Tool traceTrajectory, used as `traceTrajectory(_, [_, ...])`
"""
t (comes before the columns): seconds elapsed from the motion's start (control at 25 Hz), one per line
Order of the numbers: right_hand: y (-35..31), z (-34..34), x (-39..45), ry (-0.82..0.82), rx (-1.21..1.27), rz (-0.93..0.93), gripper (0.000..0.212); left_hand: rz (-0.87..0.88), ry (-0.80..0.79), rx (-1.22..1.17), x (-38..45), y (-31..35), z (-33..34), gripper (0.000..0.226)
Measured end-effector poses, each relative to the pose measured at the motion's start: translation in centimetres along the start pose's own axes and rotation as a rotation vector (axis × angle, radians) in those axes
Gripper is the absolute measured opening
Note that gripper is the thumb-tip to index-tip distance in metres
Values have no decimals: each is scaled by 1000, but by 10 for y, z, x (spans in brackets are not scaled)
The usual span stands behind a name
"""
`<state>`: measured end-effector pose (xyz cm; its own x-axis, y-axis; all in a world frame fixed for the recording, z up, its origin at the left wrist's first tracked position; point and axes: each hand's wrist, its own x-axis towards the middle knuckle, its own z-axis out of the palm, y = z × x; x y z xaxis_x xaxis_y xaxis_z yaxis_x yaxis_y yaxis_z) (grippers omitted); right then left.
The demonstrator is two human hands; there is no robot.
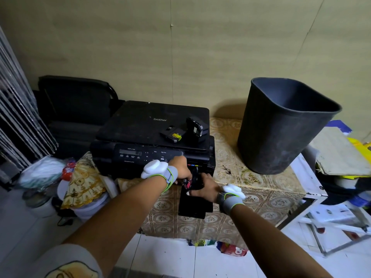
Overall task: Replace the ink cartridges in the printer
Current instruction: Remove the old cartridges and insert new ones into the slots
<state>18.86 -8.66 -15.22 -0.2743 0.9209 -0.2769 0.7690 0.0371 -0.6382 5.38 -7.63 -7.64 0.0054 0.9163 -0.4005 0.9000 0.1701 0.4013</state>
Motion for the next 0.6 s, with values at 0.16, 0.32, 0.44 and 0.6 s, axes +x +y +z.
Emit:
traceTrajectory(0.16, [6, -6, 4, -36, -38, 45, 74, -2, 97, 34, -5, 4, 0, 20])
traceTrajectory(0.32, [13, -7, 5, -88, -51, 72, 62, -34, 73, 30, -5, 2, 11, 22])
traceTrajectory(0.44, [16, -6, 7, -118, -67, 95, 58, -49, 125, 35, -3, 3, 20, 15])
traceTrajectory(0.6, [16, -5, 11, -134, -61, 97, 54, -43, 184, 122, 1, 1, 31, 27])
